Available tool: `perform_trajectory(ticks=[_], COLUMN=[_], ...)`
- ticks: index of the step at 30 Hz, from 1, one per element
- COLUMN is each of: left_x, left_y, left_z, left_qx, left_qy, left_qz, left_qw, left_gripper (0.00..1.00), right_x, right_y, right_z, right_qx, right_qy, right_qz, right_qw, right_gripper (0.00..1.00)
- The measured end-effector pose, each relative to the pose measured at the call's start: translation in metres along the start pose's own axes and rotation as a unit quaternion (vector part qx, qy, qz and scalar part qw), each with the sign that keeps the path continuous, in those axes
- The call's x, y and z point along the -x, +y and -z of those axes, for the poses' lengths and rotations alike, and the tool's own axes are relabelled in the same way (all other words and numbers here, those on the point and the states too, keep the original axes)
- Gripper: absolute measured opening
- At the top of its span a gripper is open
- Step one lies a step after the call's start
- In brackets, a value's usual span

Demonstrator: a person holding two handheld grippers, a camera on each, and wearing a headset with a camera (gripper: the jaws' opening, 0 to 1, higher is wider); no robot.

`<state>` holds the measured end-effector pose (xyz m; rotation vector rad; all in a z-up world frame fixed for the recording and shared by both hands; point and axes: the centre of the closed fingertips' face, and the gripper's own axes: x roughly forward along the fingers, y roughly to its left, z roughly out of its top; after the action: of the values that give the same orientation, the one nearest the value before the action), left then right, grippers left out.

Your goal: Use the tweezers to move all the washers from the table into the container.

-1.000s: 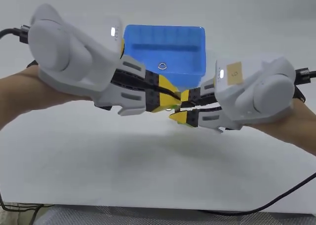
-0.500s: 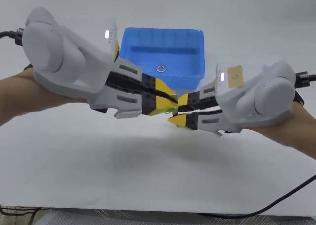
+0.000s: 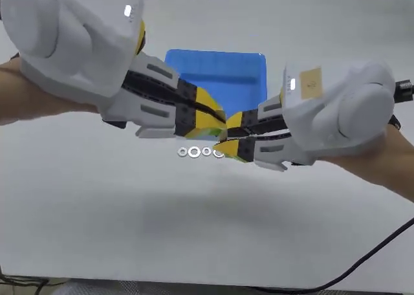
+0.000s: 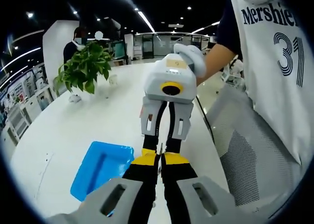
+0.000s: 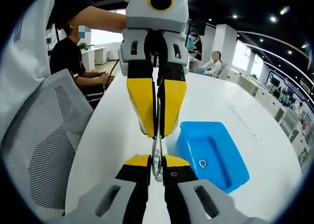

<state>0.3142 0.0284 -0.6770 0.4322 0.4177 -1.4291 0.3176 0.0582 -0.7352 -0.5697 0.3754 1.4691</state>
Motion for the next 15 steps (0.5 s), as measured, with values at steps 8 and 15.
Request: perform_trajectory(ticks=[8, 15], left_x=[0.013, 0.022], left_y=[0.012, 0.027], left_z=[-0.017, -0.030], left_qx=[-0.023, -0.048], left_qy=[-0.001, 0.002], left_qz=[-0.014, -0.019], left_qw=[0.9996, 0.9986], left_gripper=[0.06, 0.06], right_x=[0.008, 0.012], right_y=[-0.016, -0.036], right_z=[-0.020, -0.033], right_qx=[0.016, 0.033], right_qy=[-0.005, -0.010], right_qz=[0.018, 0.033], right_qw=[0.9997, 0.9989], right_gripper=[0.10, 0.10])
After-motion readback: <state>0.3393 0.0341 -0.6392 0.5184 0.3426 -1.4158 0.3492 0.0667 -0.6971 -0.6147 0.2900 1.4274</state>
